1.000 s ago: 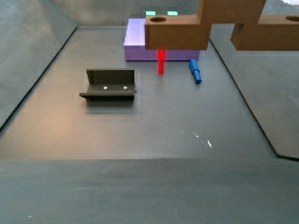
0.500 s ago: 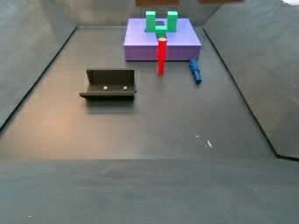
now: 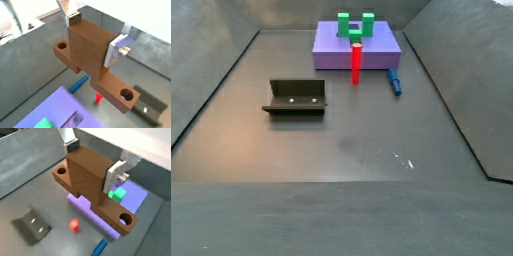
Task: Pick up the brown object. Move up. Move to above the board. Insert the brown object.
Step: Move to above the board, then insert the brown object.
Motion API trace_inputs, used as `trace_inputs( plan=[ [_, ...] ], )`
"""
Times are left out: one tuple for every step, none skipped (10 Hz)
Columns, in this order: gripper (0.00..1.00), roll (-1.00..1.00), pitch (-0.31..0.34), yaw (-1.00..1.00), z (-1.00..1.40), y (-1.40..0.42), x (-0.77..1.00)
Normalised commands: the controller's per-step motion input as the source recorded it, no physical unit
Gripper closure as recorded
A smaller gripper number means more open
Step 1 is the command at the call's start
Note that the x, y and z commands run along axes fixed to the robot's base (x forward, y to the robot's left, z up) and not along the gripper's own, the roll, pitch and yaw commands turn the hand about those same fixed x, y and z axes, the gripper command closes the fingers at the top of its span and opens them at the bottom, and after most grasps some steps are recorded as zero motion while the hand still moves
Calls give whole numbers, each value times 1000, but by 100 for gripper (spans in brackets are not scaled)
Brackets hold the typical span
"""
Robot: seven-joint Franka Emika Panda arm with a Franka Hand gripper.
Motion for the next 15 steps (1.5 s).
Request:
trace_inputs(
  plan=[
    [100, 9, 126, 7, 167, -1400, 201],
    [100, 6, 146, 10, 176, -1400, 244],
    [100, 18, 162, 8, 95, -668, 155],
    [100, 26, 157, 7, 71, -424, 127],
    [100, 20, 105, 9, 40, -191, 79],
    [100, 31, 0, -69, 0, -80, 29],
    [100, 36, 0, -180, -3, -86, 40],
    [100, 0, 0, -380, -51, -37, 66],
    [100, 0, -17, -609, -63, -49, 0],
    [100, -29, -19, -757, -94, -31, 0],
    [100, -91, -29, -897, -126, -20, 0],
    [100, -69, -34, -1000, -151, -31, 0],
    [100, -54, -30, -1000, -180, 0, 0],
    [100, -37, -26, -1000, -200, 0, 0],
    [100, 0, -27, -1000, -209, -34, 0]
  ],
)
